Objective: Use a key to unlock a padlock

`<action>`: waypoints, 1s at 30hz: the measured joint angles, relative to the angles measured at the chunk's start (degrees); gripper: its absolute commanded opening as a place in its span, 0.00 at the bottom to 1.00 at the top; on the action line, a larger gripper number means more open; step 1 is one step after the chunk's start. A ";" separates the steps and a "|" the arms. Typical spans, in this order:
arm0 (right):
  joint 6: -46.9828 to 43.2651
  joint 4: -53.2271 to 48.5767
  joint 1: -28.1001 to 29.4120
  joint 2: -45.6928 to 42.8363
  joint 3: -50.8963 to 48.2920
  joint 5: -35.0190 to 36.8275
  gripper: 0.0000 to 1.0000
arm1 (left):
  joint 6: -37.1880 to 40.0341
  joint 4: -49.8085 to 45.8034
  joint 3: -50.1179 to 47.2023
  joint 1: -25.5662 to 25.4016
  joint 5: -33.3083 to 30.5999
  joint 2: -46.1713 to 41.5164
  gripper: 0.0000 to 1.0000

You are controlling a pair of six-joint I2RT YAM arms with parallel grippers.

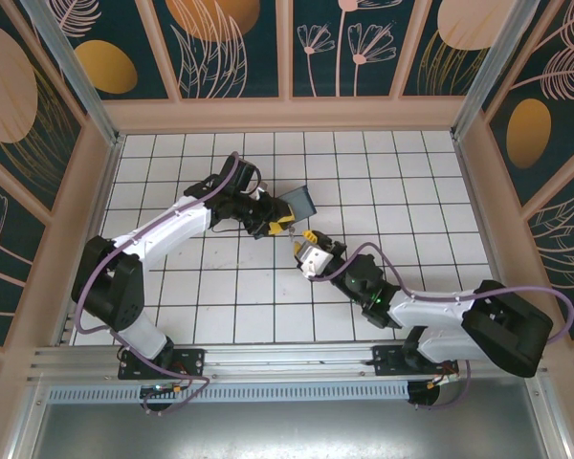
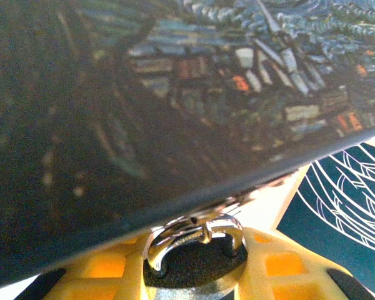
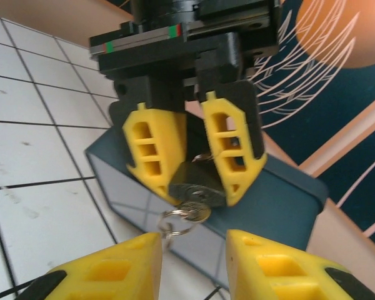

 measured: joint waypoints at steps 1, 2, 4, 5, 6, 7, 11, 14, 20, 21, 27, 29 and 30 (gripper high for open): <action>-0.63 0.39 0.00 0.44 0.20 0.20 0.34 | 0.00 0.00 0.00 0.00 0.02 0.00 0.13; -1.27 0.72 0.00 1.01 0.52 0.26 0.35 | 0.00 0.00 0.00 0.00 0.00 0.00 0.13; -2.05 1.16 -0.02 1.95 1.01 0.24 0.35 | 0.00 -0.04 0.00 0.00 0.02 0.00 0.13; -2.27 1.29 -0.02 2.40 1.20 0.22 0.35 | -0.02 -0.04 0.00 0.00 0.02 0.00 0.13; -2.43 1.38 -0.04 2.82 1.38 0.22 0.34 | 0.00 -0.04 0.00 0.00 0.02 0.00 0.13; -2.45 1.53 -0.13 3.17 1.46 0.17 0.34 | -0.02 -0.04 0.00 0.00 0.02 0.00 0.13; -2.47 1.60 -0.48 4.46 2.12 -0.83 0.31 | -0.02 -0.02 0.00 0.00 0.04 0.00 0.12; -2.45 1.62 -1.25 4.76 2.78 -1.55 0.28 | -0.02 -0.02 0.00 0.00 0.04 0.00 0.12; -2.64 1.22 -1.97 4.83 4.11 -3.23 0.25 | -0.07 0.04 0.00 0.00 0.09 0.00 0.12; -2.62 1.11 -1.97 4.83 4.11 -3.50 0.26 | -0.07 0.04 0.00 0.00 0.09 0.00 0.12; -2.36 -1.73 -1.99 4.81 4.11 -5.18 0.27 | -0.09 0.04 0.00 0.00 0.11 0.00 0.12; -2.36 -3.02 -2.05 4.81 4.11 -5.51 0.27 | -0.11 0.07 0.00 0.00 0.13 0.00 0.12; -2.36 -3.43 -2.05 4.81 4.11 -5.60 0.27 | -0.15 0.09 -0.02 0.00 0.15 0.00 0.12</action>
